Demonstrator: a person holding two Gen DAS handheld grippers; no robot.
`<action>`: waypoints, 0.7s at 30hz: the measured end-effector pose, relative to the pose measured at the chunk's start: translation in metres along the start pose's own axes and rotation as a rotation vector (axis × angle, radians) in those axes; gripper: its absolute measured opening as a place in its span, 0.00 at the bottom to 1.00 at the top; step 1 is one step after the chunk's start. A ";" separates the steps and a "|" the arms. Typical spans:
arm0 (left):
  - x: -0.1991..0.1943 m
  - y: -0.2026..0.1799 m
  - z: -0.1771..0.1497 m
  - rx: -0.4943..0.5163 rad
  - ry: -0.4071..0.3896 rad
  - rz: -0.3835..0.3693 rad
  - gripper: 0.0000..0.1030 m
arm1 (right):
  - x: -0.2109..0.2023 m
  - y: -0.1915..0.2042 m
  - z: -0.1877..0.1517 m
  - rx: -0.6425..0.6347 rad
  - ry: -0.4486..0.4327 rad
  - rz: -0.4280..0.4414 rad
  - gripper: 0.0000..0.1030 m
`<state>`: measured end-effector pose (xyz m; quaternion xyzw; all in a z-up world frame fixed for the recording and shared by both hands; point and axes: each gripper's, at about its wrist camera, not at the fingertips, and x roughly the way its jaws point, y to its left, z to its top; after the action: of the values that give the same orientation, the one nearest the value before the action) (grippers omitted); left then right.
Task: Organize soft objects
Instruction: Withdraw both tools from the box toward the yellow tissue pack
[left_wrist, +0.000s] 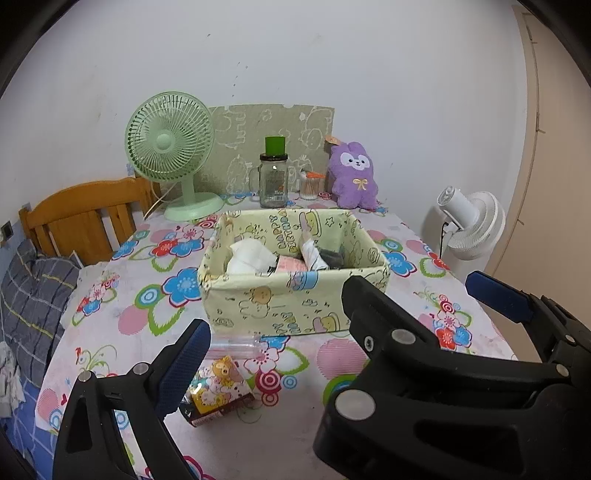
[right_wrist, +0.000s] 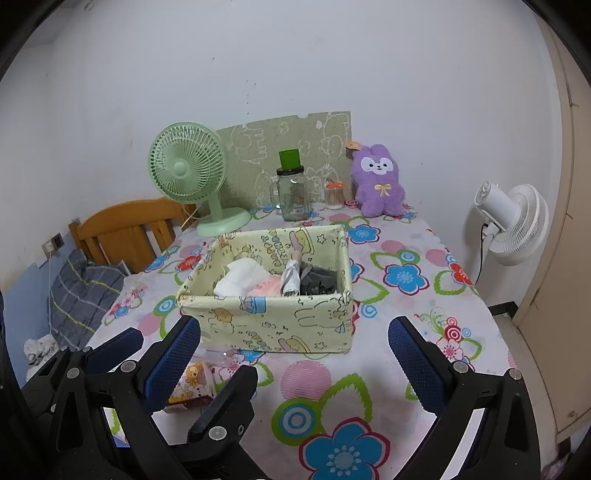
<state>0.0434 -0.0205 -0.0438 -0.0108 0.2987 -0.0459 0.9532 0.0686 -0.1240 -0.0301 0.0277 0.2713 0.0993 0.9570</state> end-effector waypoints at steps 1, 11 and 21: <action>0.000 0.002 -0.002 -0.002 0.002 0.000 0.95 | 0.001 0.001 -0.002 -0.002 -0.003 -0.001 1.00; 0.005 0.011 -0.015 -0.015 0.005 0.002 0.95 | 0.010 0.009 -0.014 -0.016 0.018 0.006 1.00; 0.021 0.025 -0.027 -0.028 0.042 0.013 0.95 | 0.031 0.018 -0.027 -0.034 0.076 0.018 1.00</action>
<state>0.0470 0.0028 -0.0795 -0.0214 0.3194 -0.0358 0.9467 0.0766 -0.1000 -0.0673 0.0098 0.3055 0.1135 0.9454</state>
